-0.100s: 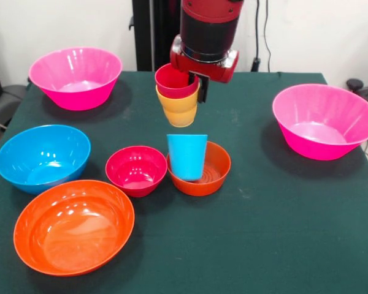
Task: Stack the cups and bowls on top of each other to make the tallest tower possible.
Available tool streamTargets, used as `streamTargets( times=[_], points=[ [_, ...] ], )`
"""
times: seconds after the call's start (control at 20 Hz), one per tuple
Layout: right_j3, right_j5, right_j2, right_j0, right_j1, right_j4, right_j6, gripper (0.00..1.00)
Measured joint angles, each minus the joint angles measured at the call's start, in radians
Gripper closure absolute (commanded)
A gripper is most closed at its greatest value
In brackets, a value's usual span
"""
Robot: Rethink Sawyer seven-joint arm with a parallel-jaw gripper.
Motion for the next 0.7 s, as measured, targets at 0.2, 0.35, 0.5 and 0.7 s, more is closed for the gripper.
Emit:
streamTargets(
  times=[0.2, 0.35, 0.5, 0.7],
  points=[
    [0.0, 0.0, 0.003, 0.0, 0.0, 0.002, 0.0, 1.0],
    [-0.003, 0.0, 0.003, 0.0, 0.001, 0.002, 0.0, 1.0],
    [-0.022, 0.0, 0.003, 0.001, 0.011, 0.002, 0.0, 1.0],
    [-0.066, 0.0, 0.003, 0.001, 0.037, 0.0, 0.0, 1.0]
  ],
)
